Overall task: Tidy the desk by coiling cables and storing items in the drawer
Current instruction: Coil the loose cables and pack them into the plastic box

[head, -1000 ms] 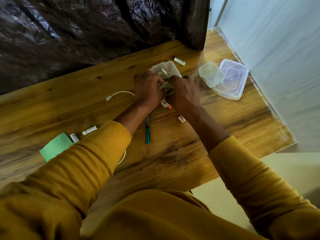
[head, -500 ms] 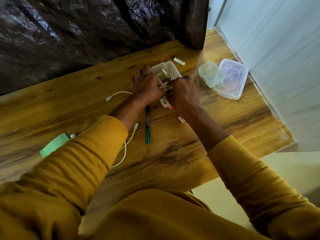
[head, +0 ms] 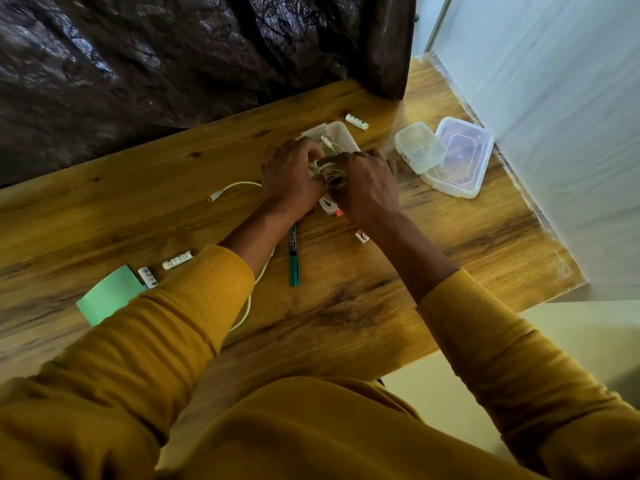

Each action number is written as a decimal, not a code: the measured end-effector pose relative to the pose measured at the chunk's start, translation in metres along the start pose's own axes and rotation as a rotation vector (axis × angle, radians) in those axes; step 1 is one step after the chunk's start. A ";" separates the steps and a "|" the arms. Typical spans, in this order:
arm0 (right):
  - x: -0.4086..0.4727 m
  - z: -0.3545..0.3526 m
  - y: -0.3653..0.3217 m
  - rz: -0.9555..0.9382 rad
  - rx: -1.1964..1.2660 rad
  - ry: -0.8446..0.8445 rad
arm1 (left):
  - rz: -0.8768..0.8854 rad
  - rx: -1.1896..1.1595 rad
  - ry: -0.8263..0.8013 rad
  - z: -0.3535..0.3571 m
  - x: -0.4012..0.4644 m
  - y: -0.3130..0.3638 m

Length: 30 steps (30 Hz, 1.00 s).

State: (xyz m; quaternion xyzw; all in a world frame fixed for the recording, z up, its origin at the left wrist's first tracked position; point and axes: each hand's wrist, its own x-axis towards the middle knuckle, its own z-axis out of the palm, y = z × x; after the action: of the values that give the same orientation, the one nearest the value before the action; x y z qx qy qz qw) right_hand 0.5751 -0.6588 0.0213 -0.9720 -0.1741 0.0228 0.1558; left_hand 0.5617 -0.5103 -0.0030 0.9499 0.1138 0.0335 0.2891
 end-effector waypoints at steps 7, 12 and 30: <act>-0.004 -0.001 -0.004 -0.010 -0.030 0.027 | 0.037 0.001 0.072 0.001 -0.001 -0.008; -0.003 -0.002 -0.012 0.033 -0.143 0.052 | 0.069 0.081 0.062 -0.007 0.001 0.004; 0.004 -0.005 -0.009 0.048 -0.139 0.022 | 0.046 0.135 0.056 -0.004 0.003 0.012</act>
State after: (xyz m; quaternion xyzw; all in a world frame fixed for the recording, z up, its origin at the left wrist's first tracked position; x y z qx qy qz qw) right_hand 0.5765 -0.6512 0.0285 -0.9846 -0.1503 0.0039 0.0893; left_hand 0.5662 -0.5172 0.0066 0.9683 0.1018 0.0592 0.2202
